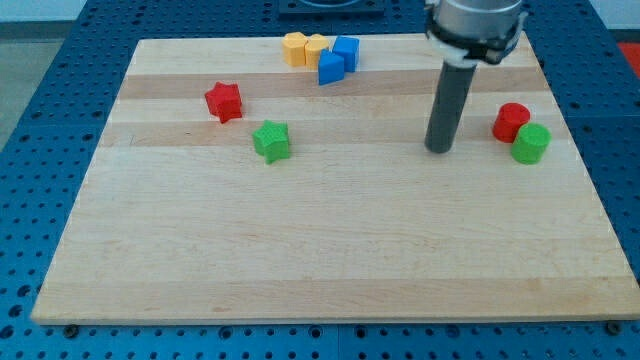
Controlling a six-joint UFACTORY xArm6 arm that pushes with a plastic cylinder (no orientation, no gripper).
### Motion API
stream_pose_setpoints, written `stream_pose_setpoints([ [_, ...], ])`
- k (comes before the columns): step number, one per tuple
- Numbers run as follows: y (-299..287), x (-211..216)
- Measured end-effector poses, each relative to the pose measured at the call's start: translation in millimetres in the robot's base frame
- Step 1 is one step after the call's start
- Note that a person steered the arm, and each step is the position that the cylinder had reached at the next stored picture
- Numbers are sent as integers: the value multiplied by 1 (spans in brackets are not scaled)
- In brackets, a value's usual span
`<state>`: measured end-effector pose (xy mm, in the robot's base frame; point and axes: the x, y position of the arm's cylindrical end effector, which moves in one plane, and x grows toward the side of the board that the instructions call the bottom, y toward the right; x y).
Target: Slide the green star to the bottom left side of the green circle
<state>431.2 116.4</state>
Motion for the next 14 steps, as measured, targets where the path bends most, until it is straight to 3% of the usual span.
stream_pose_setpoints([
  [1,-28,38],
  [3,-164,48],
  [5,-281,-11],
  [6,-282,-32],
  [8,-238,-32],
  [12,-165,11],
  [14,-108,8],
])
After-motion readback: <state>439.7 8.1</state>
